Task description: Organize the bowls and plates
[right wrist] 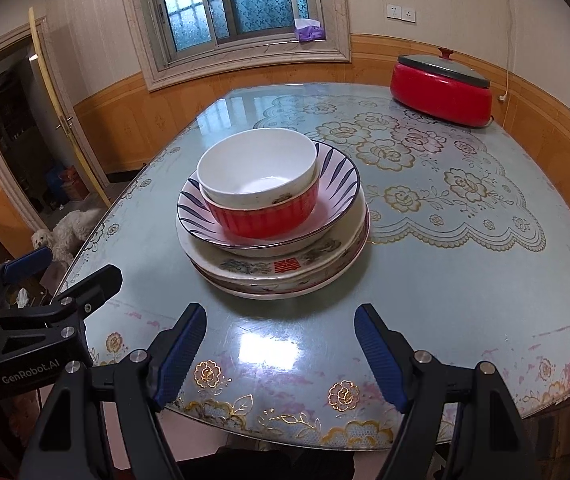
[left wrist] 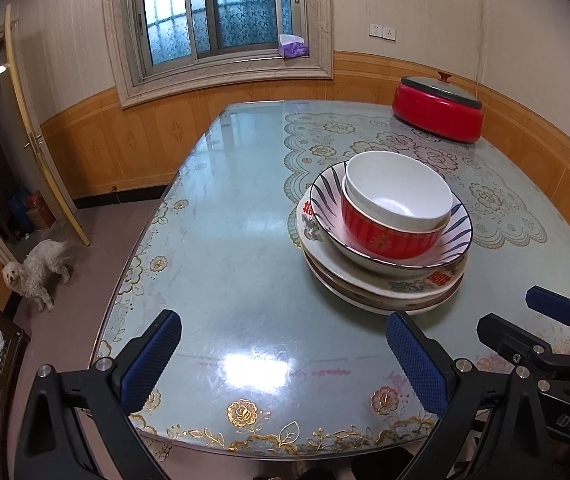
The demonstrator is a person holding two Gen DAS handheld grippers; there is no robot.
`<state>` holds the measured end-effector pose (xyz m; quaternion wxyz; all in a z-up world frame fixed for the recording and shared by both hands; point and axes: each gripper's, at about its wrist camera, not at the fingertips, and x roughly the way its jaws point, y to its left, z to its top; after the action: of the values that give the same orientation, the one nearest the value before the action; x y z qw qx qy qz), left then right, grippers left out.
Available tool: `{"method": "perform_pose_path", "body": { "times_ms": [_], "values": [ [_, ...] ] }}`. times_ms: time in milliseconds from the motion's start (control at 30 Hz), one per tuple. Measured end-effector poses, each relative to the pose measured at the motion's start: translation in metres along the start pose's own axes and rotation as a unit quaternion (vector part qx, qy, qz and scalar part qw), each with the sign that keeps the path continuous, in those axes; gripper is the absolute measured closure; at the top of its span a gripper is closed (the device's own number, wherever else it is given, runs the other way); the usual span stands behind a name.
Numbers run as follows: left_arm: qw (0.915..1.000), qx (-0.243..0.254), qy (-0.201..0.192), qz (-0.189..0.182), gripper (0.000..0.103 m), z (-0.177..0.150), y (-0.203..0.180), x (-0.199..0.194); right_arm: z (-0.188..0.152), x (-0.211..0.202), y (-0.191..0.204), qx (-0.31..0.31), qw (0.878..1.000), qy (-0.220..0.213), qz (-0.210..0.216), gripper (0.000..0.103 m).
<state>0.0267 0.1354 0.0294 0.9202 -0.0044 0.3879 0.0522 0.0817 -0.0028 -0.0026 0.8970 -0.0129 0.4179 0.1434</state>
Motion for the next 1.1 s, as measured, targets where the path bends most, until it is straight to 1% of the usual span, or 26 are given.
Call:
{"method": "perform_pose_path", "body": {
  "times_ms": [633,967,1100],
  "values": [
    [1.0,0.004,0.004,0.006,0.0,0.002,-0.004,0.003,0.002,0.0,-0.002,-0.003,1.0,0.002,0.0,0.025],
    [0.9999,0.005,0.016,0.0,0.0,0.0,-0.006,0.01,0.002,0.003,-0.004,0.0,1.0,0.007,0.003,0.025],
    [0.9999,0.007,0.013,0.002,0.0,-0.002,-0.006,0.01,0.001,0.006,-0.007,0.006,1.0,0.011,0.003,0.025]
  ]
}}
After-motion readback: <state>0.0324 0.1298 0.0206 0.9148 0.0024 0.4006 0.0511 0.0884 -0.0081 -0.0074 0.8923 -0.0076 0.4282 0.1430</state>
